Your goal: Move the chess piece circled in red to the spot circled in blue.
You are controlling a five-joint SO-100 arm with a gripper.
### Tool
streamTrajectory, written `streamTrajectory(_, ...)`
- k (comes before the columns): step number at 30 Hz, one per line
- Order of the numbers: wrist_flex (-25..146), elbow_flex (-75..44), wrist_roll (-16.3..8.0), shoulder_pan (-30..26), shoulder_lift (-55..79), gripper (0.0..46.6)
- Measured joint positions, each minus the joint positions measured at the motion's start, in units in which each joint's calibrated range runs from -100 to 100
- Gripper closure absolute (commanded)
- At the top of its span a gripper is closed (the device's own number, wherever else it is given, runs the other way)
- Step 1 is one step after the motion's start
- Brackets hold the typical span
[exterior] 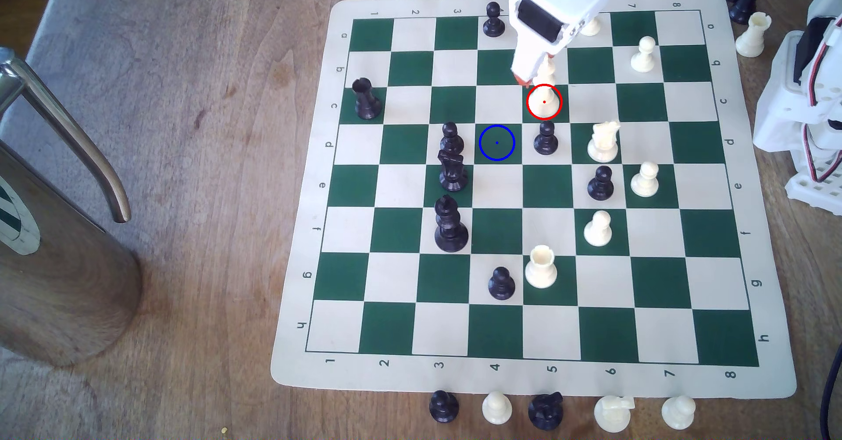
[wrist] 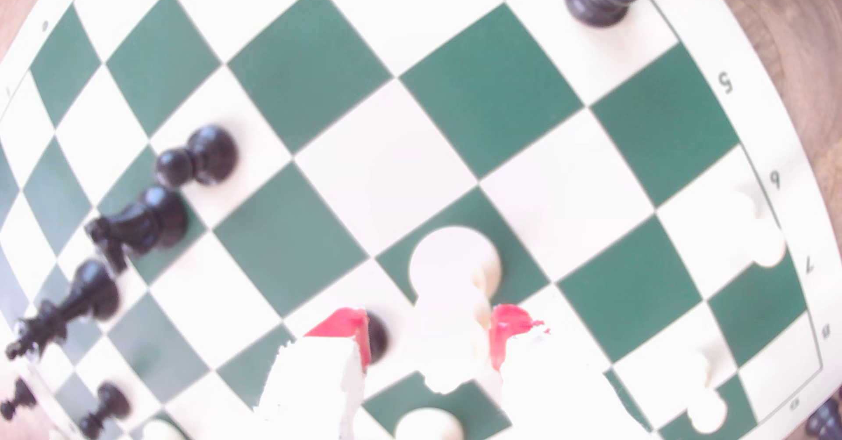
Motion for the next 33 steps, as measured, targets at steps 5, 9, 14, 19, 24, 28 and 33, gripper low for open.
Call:
streamTrajectory(5,0.0,0.3,0.0,-0.4,1.4,33.4)
streamTrajectory(9,0.0,0.3,0.0,-0.7,2.0,35.7)
streamTrajectory(14,0.0,0.3,0.2,-0.7,2.1,46.4)
streamTrajectory(19,0.0,0.3,0.8,-0.4,2.1,46.4)
streamTrajectory(24,0.0,0.3,1.4,0.1,2.1,46.4)
streamTrajectory(28,1.9,0.3,1.9,0.1,2.1,46.4)
streamTrajectory(33,7.7,-2.8,2.3,1.0,2.0,46.4)
